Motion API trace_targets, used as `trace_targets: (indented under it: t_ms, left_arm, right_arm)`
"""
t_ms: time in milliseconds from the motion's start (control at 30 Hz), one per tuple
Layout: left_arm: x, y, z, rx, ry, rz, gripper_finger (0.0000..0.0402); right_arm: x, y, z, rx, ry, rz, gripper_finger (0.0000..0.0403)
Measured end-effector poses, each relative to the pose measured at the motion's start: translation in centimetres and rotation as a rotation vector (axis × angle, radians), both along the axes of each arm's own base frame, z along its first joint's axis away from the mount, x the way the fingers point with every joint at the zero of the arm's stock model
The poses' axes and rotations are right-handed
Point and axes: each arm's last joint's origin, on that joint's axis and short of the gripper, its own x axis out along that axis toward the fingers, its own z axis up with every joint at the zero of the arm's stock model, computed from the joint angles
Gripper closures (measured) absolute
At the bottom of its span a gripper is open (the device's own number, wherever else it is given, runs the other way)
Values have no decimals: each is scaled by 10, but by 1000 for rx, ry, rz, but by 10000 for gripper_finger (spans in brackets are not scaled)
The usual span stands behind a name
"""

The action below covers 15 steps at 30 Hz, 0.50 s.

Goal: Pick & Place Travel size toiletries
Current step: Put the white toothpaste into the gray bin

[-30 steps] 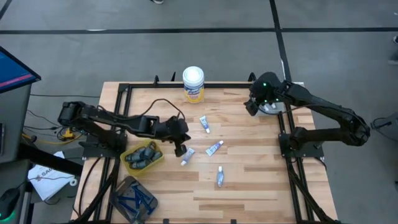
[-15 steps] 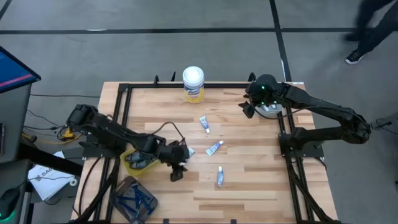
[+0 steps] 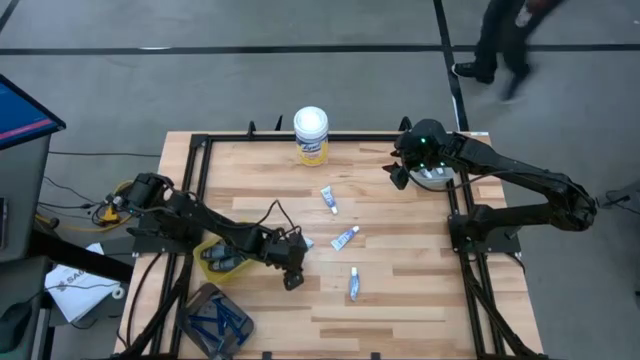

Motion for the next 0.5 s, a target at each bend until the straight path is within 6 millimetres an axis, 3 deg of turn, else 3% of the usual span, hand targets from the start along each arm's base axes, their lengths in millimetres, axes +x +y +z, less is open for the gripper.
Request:
trace_targets:
  t_ms: [500]
  left_arm:
    - [-4, 2, -5, 47, 43, 37, 198]
  right_arm:
    - [0, 0, 0, -3, 6, 5, 148]
